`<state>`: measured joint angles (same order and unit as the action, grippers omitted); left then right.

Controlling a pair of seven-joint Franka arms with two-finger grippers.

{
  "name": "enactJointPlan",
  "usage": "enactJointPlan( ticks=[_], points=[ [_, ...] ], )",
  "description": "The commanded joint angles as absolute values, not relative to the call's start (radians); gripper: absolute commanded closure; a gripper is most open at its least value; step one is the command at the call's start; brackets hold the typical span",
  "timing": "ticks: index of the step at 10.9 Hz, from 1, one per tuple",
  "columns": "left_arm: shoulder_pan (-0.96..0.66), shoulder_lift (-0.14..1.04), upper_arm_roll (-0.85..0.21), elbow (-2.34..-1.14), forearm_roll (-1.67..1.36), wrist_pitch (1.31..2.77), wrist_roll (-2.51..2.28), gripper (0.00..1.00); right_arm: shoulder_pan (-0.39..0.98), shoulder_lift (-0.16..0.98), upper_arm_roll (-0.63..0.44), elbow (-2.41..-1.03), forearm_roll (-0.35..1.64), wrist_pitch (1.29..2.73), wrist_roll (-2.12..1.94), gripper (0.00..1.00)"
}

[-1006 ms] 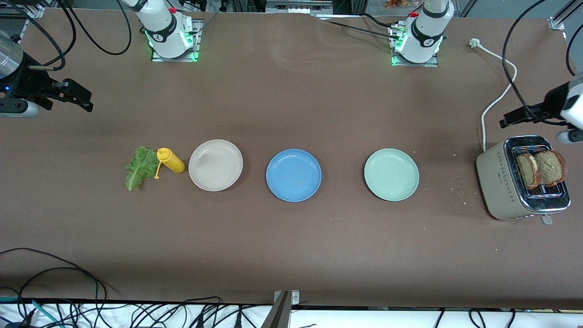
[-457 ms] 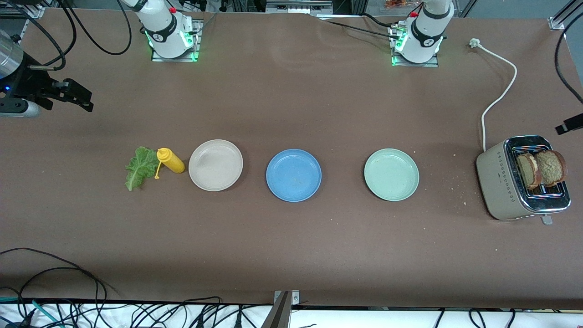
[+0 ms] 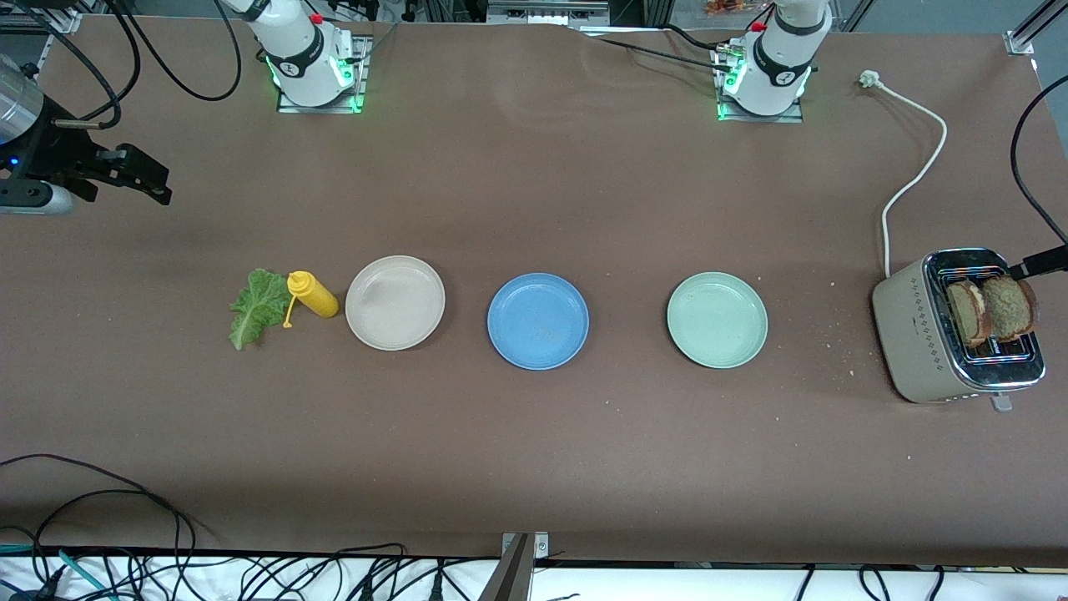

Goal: Make sandwich in blue plate with both arms
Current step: 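Lower the left gripper into the toaster and grasp a bread slice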

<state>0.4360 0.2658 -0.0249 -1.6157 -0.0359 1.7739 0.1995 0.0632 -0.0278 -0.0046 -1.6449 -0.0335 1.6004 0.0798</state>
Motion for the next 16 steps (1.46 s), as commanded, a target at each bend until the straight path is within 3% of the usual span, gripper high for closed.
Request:
enactJointPlan(
  ticks=[1, 10, 13, 14, 15, 16],
  points=[
    [0.373, 0.325, -0.028, -1.577, -0.018, 1.822, 0.122, 0.00, 0.066, -0.026, -0.005, -1.628, -0.029, 1.586, 0.089, 0.00],
    [0.328, 0.416, -0.028, -1.575, 0.040, 1.829, 0.057, 0.01, 0.080, -0.025, -0.005, -1.628, -0.031, 1.583, 0.091, 0.00],
    [0.328, 0.417, -0.028, -1.577, 0.041, 1.827, 0.058, 0.25, 0.080, -0.026, -0.005, -1.628, -0.031, 1.583, 0.091, 0.00],
    [0.331, 0.417, -0.028, -1.577, 0.041, 1.824, 0.066, 0.59, 0.080, -0.026, -0.005, -1.628, -0.031, 1.583, 0.091, 0.00],
    [0.331, 0.417, -0.026, -1.578, 0.041, 1.821, 0.069, 0.71, 0.080, -0.026, -0.005, -1.628, -0.031, 1.583, 0.091, 0.00],
    [0.333, 0.417, -0.026, -1.578, 0.041, 1.821, 0.069, 0.72, 0.080, -0.025, -0.005, -1.628, -0.031, 1.583, 0.091, 0.00]
  ],
)
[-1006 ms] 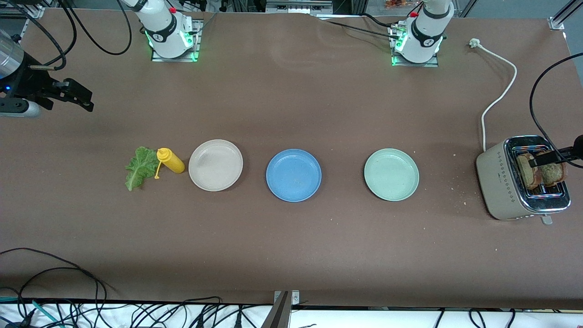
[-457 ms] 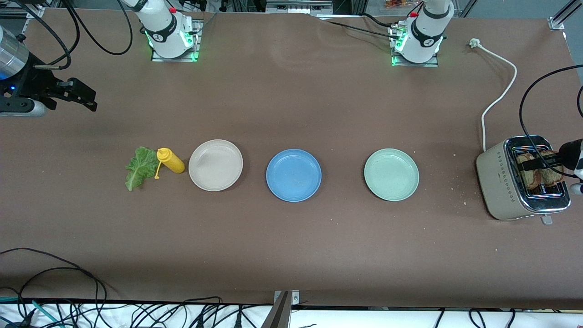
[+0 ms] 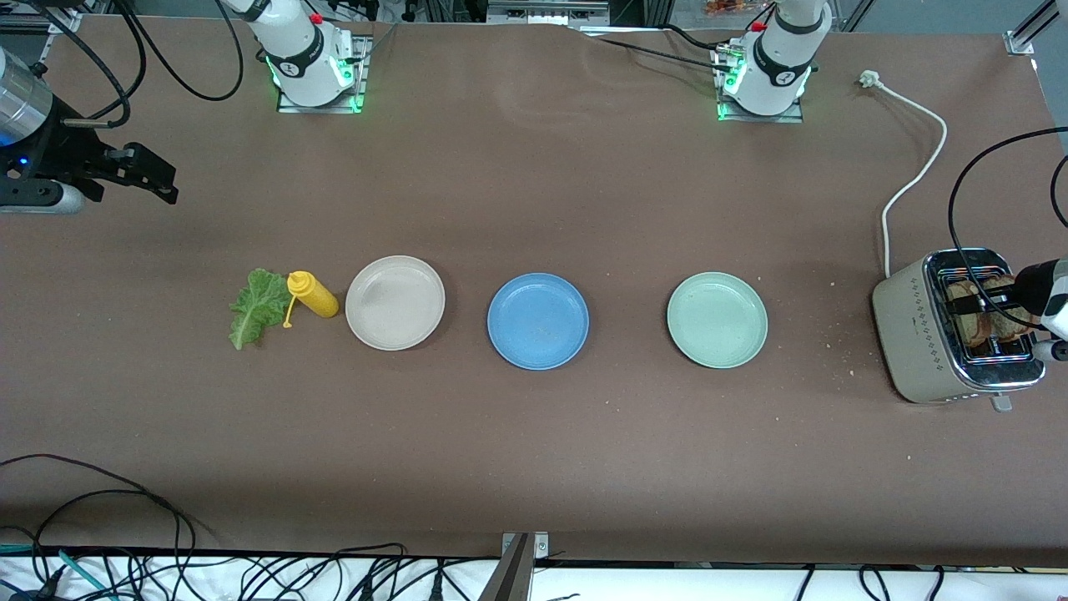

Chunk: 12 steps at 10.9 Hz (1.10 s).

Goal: Make sandwich in blue plate with both arms
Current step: 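Lower the left gripper into the toaster and grasp a bread slice, then lift the bread slice up out of the toaster with the left gripper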

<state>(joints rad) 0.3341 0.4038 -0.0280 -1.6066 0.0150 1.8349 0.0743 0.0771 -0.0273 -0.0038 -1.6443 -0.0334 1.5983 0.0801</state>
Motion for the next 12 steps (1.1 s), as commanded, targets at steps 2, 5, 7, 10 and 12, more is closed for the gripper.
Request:
enactJointPlan(
  ticks=[2, 5, 7, 10, 12],
  points=[
    [0.340, 0.414, -0.026, -1.577, 0.057, 1.818, 0.072, 0.99, 0.080, -0.025, -0.005, -1.628, -0.031, 1.583, 0.091, 0.00],
    [0.341, 0.387, -0.026, -1.572, 0.086, 1.796, 0.072, 1.00, 0.080, -0.025, -0.005, -1.628, -0.031, 1.583, 0.091, 0.00],
    [0.341, 0.335, -0.029, -1.537, 0.086, 1.708, 0.074, 1.00, 0.080, -0.025, -0.005, -1.628, -0.031, 1.583, 0.091, 0.00],
    [0.339, 0.276, -0.031, -1.457, 0.072, 1.527, 0.120, 1.00, 0.080, -0.026, -0.005, -1.628, -0.031, 1.583, 0.091, 0.00],
    [0.331, 0.230, -0.055, -1.459, 0.049, 1.441, 0.101, 1.00, 0.080, -0.025, -0.005, -1.628, -0.031, 1.582, 0.091, 0.00]
  ],
)
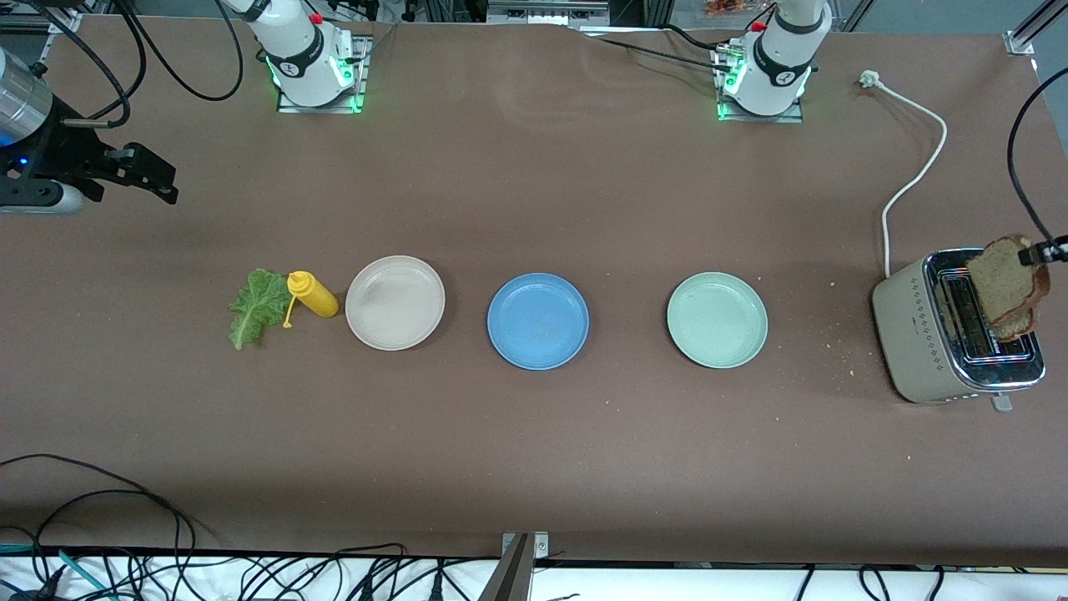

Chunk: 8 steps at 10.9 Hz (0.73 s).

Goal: Make sandwich in blue plate with both arms
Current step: 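Lift the bread slice up out of the toaster with the left gripper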

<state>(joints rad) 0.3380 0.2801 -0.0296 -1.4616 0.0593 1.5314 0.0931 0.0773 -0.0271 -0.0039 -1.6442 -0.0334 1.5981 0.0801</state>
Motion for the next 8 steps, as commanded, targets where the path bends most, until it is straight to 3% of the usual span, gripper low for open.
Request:
enactJointPlan(
  ticks=[1, 5, 6, 8],
  points=[
    [0.337, 0.223, -0.075, -1.463, -0.012, 1.395, 0.056, 1.00, 0.080, -0.026, -0.005, -1.628, -0.031, 1.582, 0.091, 0.00],
    [0.336, 0.189, -0.153, -1.590, -0.291, 1.394, -0.155, 1.00, 0.080, -0.026, -0.005, -1.628, -0.031, 1.580, 0.091, 0.00],
    [0.337, 0.170, -0.167, -1.655, -0.378, 1.408, -0.161, 1.00, 0.080, -0.026, -0.005, -1.629, -0.031, 1.580, 0.091, 0.00],
    [0.334, 0.050, -0.208, -1.881, -0.507, 1.590, -0.170, 1.00, 0.080, -0.026, -0.005, -1.628, -0.031, 1.580, 0.090, 0.00]
  ],
)
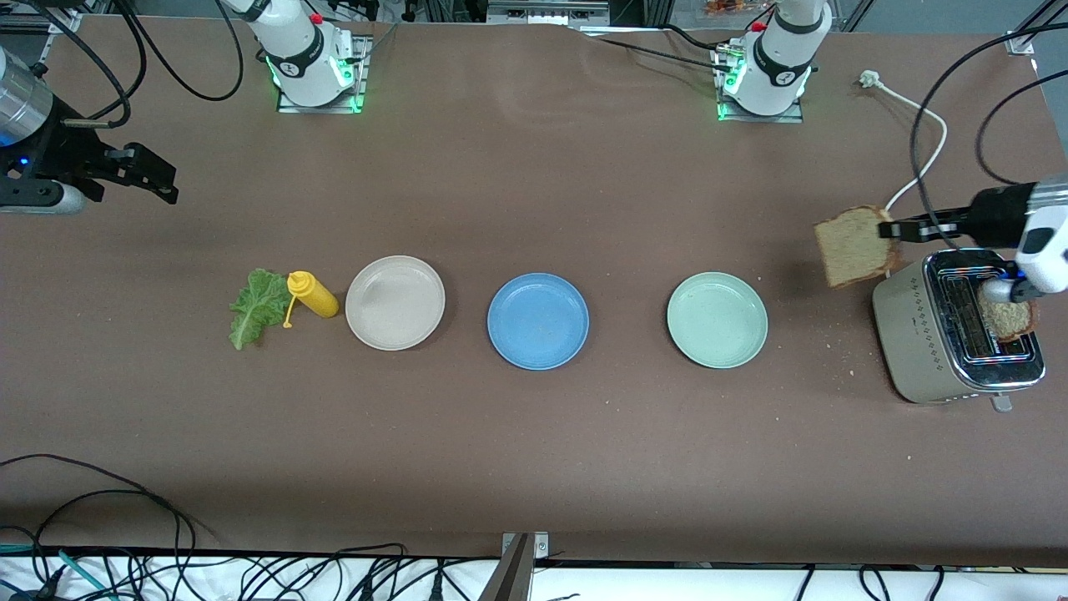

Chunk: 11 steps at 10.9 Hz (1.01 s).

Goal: Make sandwich in blue plate with both arms
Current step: 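Lift the bread slice up out of the toaster with the left gripper, then carry the bread slice over the blue plate with the left gripper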

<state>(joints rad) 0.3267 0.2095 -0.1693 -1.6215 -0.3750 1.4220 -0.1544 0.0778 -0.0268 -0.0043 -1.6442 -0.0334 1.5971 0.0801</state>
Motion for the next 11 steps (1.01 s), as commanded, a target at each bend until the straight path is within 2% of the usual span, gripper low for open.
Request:
enactJointPlan(
  ticks=[1, 2, 6, 7, 9, 11],
  points=[
    [0.336, -0.009, -0.265, -2.001, -0.559, 1.721, -0.192, 1.00, 0.080, -0.026, -0.005, -1.628, -0.031, 1.580, 0.091, 0.00],
    [0.336, -0.026, -0.338, -2.070, -0.615, 1.835, -0.242, 1.00, 0.080, -0.026, -0.005, -1.628, -0.031, 1.580, 0.091, 0.00],
    [0.334, 0.018, -0.653, -2.167, -0.770, 2.211, -0.386, 1.00, 0.080, -0.028, -0.006, -1.631, -0.029, 1.577, 0.091, 0.00],
    [0.331, 0.059, -0.704, -2.158, -0.791, 2.271, -0.406, 1.00, 0.078, -0.026, -0.008, -1.629, -0.031, 1.574, 0.091, 0.00],
    [0.295, 0.144, -0.808, -2.151, -0.824, 2.481, -0.464, 1.00, 0.080, -0.026, -0.008, -1.628, -0.031, 1.574, 0.089, 0.00],
    [0.197, 0.253, -0.818, -2.100, -0.821, 2.642, -0.530, 1.00, 0.077, -0.026, -0.011, -1.628, -0.031, 1.574, 0.090, 0.00]
  ],
)
